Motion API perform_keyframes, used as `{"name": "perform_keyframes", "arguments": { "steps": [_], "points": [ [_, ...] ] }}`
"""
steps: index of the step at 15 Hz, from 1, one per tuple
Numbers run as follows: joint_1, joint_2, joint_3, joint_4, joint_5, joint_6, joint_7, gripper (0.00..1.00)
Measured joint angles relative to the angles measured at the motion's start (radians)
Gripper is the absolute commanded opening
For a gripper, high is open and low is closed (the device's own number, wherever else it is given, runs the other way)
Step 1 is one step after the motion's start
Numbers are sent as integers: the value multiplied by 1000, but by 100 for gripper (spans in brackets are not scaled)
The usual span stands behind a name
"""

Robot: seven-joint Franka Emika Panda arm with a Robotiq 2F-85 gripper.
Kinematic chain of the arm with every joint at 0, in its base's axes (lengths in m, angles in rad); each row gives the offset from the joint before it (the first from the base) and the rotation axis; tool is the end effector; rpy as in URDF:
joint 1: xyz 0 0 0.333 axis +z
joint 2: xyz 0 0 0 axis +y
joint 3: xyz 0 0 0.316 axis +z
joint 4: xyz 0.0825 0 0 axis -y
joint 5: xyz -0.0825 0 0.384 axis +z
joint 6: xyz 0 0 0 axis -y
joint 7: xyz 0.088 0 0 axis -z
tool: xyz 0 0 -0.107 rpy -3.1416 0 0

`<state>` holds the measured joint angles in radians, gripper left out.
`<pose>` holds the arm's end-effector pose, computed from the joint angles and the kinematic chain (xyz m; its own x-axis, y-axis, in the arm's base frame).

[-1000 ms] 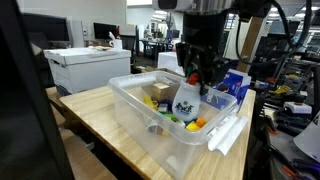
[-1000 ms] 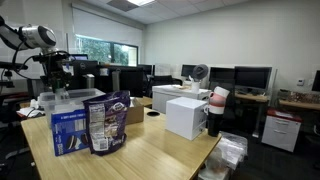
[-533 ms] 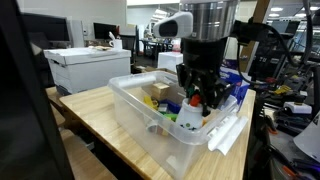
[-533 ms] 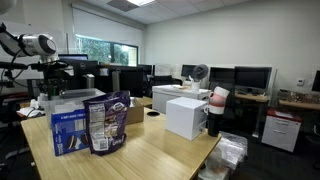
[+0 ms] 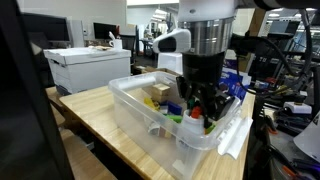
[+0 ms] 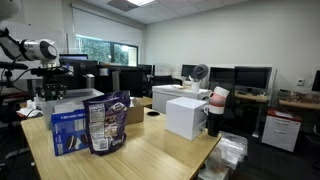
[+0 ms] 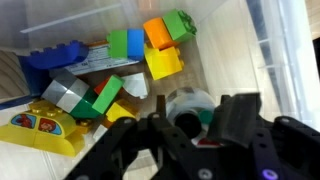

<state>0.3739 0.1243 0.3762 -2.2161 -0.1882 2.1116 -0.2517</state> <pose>0.3839 0.3455 0.3089 0.4279 0.8725 -0.2360 0.9009 -0.4329 0.0329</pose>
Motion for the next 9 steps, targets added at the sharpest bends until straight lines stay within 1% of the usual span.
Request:
{"name": "perform_keyframes", "arguments": {
  "steps": [9],
  "points": [
    [-6,40,-7,0,20,43,0,31]
  ]
}}
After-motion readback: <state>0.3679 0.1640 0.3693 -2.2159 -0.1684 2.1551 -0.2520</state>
